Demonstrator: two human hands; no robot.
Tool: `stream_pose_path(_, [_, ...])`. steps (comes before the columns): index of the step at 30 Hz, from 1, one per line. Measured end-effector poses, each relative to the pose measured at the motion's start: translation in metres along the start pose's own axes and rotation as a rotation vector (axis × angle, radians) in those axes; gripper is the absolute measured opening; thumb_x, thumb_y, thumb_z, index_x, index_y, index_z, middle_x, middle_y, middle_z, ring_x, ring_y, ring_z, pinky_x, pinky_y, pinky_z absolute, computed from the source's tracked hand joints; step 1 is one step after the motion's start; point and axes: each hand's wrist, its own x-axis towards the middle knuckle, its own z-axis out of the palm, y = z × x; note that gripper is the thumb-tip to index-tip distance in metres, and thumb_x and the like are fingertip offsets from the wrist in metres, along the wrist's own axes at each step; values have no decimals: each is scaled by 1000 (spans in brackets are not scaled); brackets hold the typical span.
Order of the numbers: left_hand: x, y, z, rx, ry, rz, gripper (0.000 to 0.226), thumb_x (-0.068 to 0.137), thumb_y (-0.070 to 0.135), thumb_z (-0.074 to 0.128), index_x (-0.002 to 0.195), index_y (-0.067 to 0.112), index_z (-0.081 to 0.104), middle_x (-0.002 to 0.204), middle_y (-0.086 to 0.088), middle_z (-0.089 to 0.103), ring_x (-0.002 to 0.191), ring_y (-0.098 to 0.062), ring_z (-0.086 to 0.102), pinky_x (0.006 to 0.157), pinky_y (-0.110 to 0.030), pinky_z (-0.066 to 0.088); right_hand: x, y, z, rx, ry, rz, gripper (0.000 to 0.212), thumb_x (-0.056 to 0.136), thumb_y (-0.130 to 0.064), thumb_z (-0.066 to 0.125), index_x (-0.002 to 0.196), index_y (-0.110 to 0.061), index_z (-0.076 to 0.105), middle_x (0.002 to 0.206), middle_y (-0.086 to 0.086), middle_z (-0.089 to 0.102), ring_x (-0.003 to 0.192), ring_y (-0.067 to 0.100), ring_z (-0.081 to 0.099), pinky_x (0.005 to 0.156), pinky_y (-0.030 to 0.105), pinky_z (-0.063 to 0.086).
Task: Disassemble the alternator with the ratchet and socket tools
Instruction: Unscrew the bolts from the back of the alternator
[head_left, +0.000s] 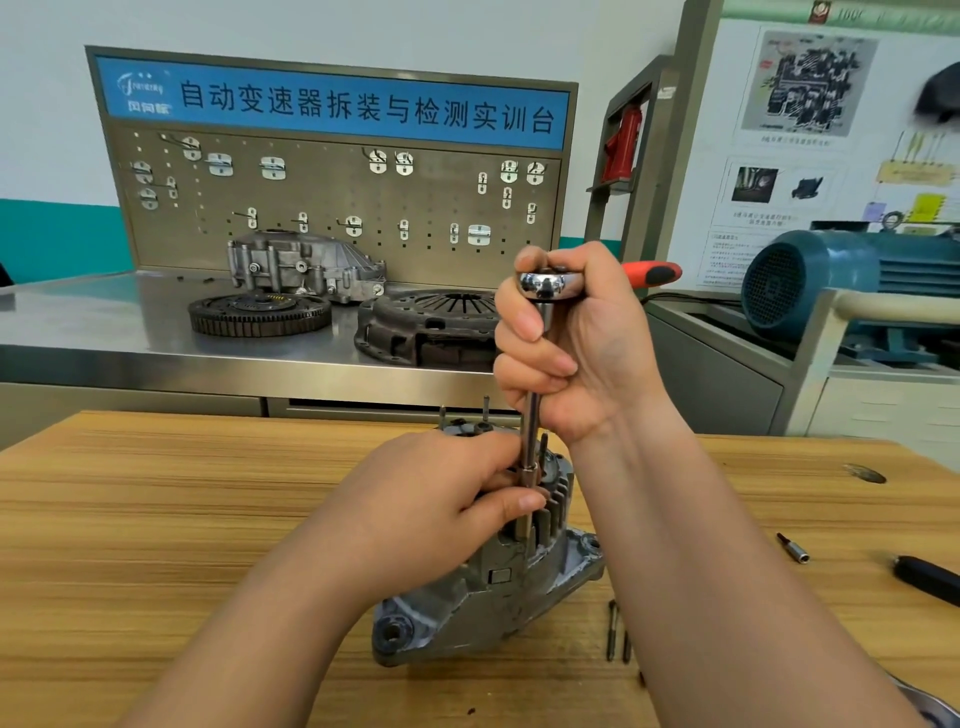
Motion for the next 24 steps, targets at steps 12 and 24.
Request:
stream_pose_path(12, [-4,-16,-5,-51,1,8,44,77,67,37,77,25,48,61,14,61,53,-5,47,52,-26,35,10,9,0,116,-33,87,42,86,-22,37,57,-14,65,40,-3,41,24,2,25,28,13,12])
stream_pose_path(24, [1,-6,-3,-269,-45,-62,15,89,41,57,92,26,59,83,10,72,80,-11,65,75,-42,51,-9,18,2,12,-110,-155,41,87,-43,41,79,-9,63,68,8,62,41,9,50,32,13,29])
